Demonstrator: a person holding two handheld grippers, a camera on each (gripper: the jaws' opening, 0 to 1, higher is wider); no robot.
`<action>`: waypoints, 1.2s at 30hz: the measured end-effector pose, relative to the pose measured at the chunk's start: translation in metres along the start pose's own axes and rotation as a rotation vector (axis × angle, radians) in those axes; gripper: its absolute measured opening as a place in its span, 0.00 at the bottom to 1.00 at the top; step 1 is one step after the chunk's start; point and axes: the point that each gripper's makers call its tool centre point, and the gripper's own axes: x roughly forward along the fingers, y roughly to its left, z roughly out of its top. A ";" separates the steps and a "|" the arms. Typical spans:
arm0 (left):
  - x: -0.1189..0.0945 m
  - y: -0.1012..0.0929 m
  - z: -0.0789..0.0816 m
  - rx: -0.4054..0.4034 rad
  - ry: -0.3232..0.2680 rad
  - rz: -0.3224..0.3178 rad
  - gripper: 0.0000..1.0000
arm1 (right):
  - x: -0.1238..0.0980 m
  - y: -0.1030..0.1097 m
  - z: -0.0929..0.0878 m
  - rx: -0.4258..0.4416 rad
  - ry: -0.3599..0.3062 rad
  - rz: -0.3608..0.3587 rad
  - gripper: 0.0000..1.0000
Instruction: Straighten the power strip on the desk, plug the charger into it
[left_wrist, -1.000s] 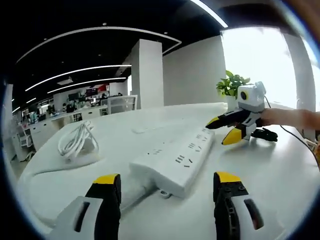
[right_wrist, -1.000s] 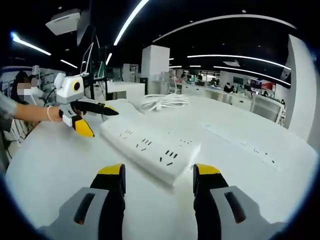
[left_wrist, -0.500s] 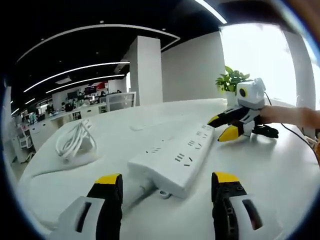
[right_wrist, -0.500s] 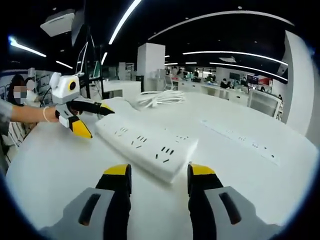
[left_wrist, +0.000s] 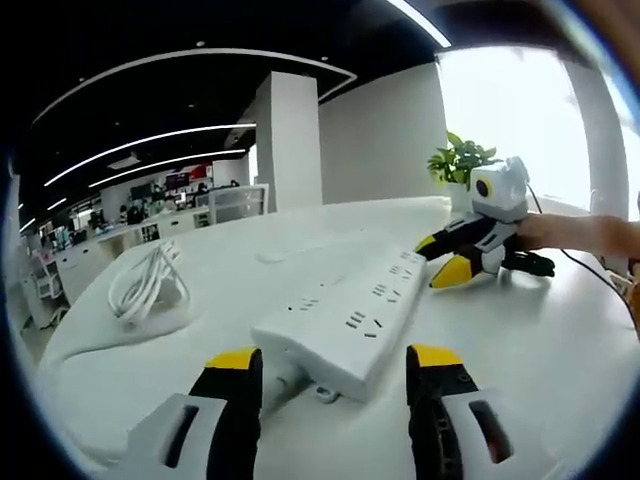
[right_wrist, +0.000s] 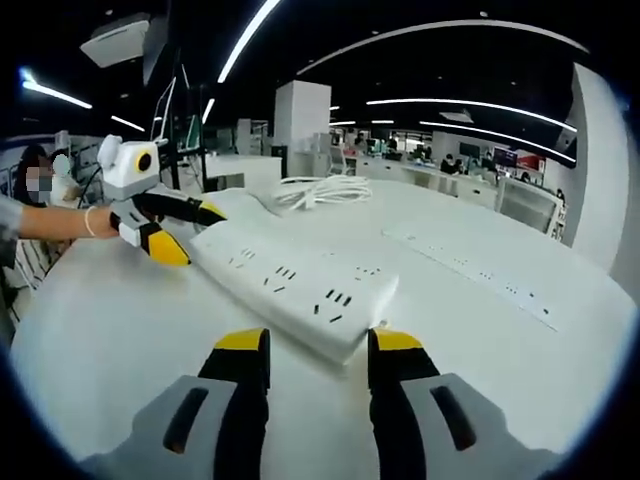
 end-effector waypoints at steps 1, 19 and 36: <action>0.001 0.001 0.000 0.001 0.005 0.001 0.59 | 0.000 0.000 0.000 0.001 0.000 -0.002 0.37; 0.005 -0.006 -0.004 -0.017 0.016 -0.010 0.56 | 0.000 -0.006 -0.002 -0.002 0.005 -0.040 0.28; 0.008 -0.001 -0.003 -0.007 0.033 0.002 0.51 | -0.001 -0.010 -0.002 0.025 0.012 -0.058 0.27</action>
